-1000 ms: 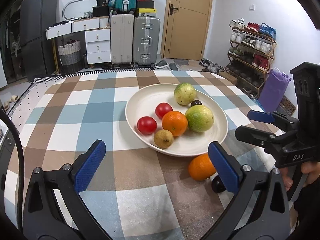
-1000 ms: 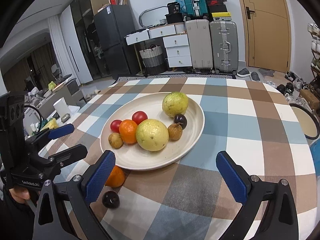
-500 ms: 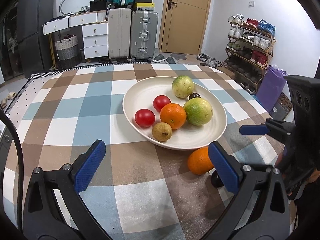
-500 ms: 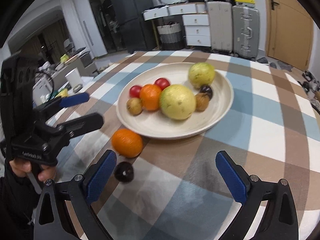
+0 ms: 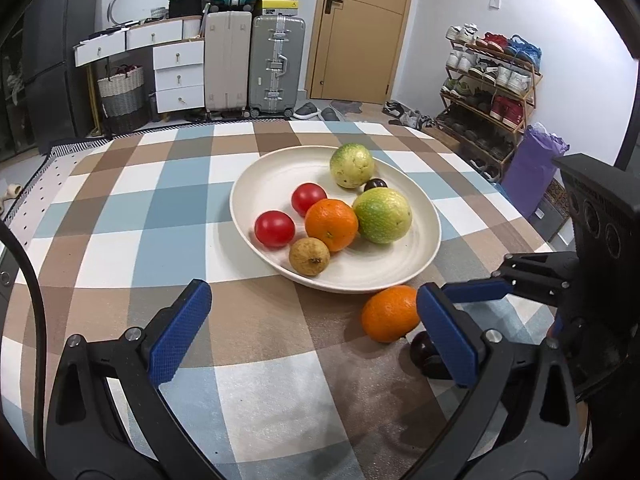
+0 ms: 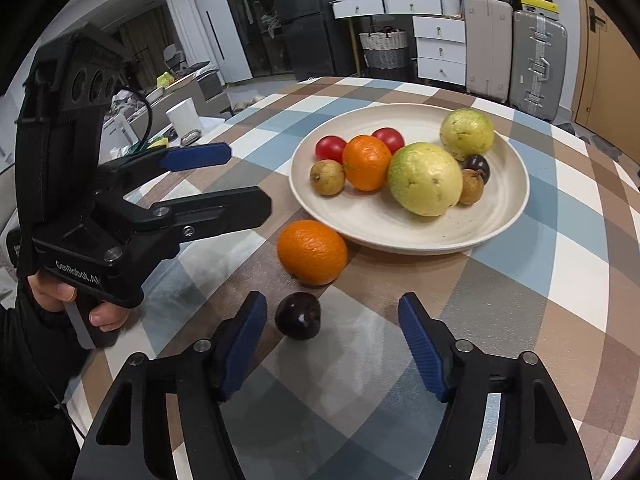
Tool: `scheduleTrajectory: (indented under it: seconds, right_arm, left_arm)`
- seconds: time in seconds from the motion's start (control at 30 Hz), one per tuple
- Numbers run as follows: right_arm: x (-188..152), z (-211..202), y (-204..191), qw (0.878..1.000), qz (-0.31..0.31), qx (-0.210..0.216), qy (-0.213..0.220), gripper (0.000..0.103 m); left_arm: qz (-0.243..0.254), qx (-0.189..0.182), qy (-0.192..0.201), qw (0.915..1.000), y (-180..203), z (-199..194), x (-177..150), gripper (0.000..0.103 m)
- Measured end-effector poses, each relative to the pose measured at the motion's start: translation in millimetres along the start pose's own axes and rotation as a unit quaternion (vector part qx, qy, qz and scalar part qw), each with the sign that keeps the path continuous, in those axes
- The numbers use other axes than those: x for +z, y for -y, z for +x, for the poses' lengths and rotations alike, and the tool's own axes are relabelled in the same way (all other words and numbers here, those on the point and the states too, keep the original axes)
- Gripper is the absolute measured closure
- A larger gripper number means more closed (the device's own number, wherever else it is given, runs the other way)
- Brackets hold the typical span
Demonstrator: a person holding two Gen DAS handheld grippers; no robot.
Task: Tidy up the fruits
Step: 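Close the right gripper on the dark plum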
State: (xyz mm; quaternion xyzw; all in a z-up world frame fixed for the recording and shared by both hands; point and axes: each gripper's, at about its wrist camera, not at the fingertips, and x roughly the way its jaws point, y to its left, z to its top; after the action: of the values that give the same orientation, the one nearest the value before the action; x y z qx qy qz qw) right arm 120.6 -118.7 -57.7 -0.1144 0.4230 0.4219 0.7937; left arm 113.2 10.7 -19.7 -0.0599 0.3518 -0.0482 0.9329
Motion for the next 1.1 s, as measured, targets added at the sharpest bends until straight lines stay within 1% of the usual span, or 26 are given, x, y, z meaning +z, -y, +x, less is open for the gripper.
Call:
scheduleTrajectory:
  seconds: [0.07,0.1,0.17,0.47,0.53,0.6,0.77,0.83,0.97,1.1]
  right_arm:
    - [-1,2,-4,1.000,-0.008,0.006,-0.005,0.042]
    - [-1,3,-5,1.000,-0.010,0.010,-0.008,0.043]
    - [-1,4,-8,1.000,-0.013,0.016,-0.011,0.049]
    - [-2,6,-12,0.999,-0.028,0.016,-0.015,0.066]
    - [-2,7,-12,0.999,-0.028,0.018,-0.015,0.067]
    - [-3,6,-11,0.999,-0.024,0.030,-0.016,0.071]
    - [-2,3,-11,0.999,-0.023,0.037,-0.010,0.077]
    - [-1,0,-9,0.999,-0.021,0.043,-0.005,0.078]
    - [0,-7,-7,0.999,-0.021,0.040,0.006,0.079]
    - [-1,-2,-8,0.999,-0.022,0.039,-0.006,0.079]
  left_arm:
    - [0.005,-0.004,0.003,1.0000,2,-1,0,0.001]
    - [0.006,-0.005,0.005,1.0000,3,-2,-1,0.001]
    - [0.008,-0.010,0.005,0.9999,5,-3,-1,0.001]
    - [0.017,-0.020,-0.003,0.9997,11,-1,-3,0.003]
    - [0.019,-0.019,-0.004,0.9996,11,-1,-3,0.003]
    - [0.019,-0.021,-0.005,0.9996,12,-1,-3,0.003]
    - [0.020,-0.023,-0.009,0.9995,13,1,-4,0.003]
    - [0.021,-0.025,-0.009,0.9994,14,2,-4,0.003]
    - [0.017,-0.026,-0.016,0.9994,13,5,-4,0.003]
    - [0.011,-0.027,-0.013,0.9995,10,4,-3,0.003]
